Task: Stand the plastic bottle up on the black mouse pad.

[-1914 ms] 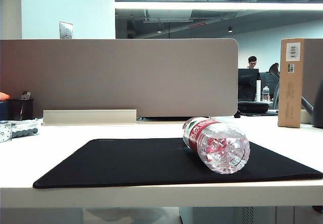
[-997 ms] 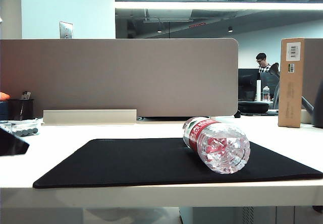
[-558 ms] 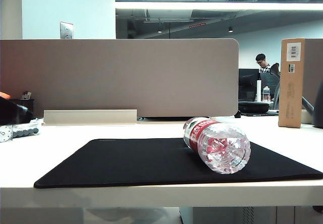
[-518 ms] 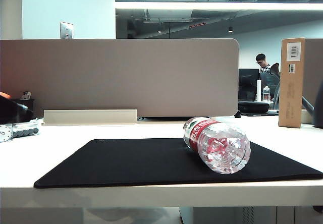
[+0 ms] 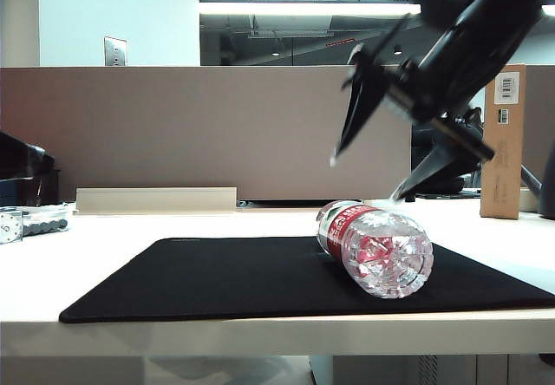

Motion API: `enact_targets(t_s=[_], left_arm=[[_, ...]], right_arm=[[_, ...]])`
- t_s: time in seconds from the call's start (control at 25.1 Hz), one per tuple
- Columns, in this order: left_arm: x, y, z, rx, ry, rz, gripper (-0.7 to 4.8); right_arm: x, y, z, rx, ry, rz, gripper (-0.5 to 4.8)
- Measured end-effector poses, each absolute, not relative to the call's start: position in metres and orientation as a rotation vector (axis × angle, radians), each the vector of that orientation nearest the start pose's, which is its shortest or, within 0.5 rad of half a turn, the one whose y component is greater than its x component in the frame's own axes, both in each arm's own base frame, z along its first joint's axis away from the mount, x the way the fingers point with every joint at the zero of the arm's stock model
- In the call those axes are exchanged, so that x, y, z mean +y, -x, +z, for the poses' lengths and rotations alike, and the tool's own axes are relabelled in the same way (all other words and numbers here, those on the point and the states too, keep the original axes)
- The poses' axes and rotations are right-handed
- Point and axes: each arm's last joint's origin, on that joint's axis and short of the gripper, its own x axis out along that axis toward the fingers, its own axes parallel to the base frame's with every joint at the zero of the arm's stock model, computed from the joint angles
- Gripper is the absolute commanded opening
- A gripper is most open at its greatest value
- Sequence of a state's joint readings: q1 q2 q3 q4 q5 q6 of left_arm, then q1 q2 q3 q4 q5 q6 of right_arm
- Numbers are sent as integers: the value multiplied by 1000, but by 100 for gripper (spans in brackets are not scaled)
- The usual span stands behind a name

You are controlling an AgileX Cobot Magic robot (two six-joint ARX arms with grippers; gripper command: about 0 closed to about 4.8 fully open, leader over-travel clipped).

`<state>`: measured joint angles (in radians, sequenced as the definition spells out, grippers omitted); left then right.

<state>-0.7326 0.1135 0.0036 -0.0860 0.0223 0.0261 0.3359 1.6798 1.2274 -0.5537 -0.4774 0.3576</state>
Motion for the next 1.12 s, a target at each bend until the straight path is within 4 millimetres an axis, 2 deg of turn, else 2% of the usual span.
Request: enact_targets(t_s=[0.16, 0.4, 0.48, 0.56, 0.6, 0.64, 0.68, 0.72, 0.76, 1.0, 1.08, 1.12], left_arm=[[-69, -76, 147, 177, -94, -755, -1], [-69, -76, 148, 176, -94, -755, -1], [-69, -76, 148, 176, -94, -755, -1], [-69, -76, 147, 177, -94, -755, -1], [-69, -76, 148, 176, -94, -755, -1], [-69, -76, 147, 177, -94, -755, -1], [-69, -76, 148, 176, -94, -755, -1], [-69, -76, 147, 177, -94, -755, -1], [-69, -76, 147, 177, -94, -755, -1], [-69, -76, 148, 175, -93, -755, -1], [-69, -75, 149, 162, -89, -756, -1], [-68, -75, 149, 154, -86, -755, -1]], right_arm=[[150, -353, 225, 1226, -279, 456, 479], [186, -366, 224, 1271, -54, 384, 479], [199, -372, 215, 1334, 46, 369, 479], [201, -373, 204, 1411, 81, 346, 479], [200, -373, 200, 1435, 88, 338, 455], [200, -373, 197, 1443, 94, 330, 344], [200, -374, 196, 1441, 107, 313, 259], [200, -374, 195, 1441, 111, 309, 90], [200, -374, 197, 1438, 115, 306, -2], [199, -374, 199, 1439, 81, 399, -6], [205, -372, 208, 1361, 95, 449, -6], [209, -368, 227, 1276, 129, 513, -6]])
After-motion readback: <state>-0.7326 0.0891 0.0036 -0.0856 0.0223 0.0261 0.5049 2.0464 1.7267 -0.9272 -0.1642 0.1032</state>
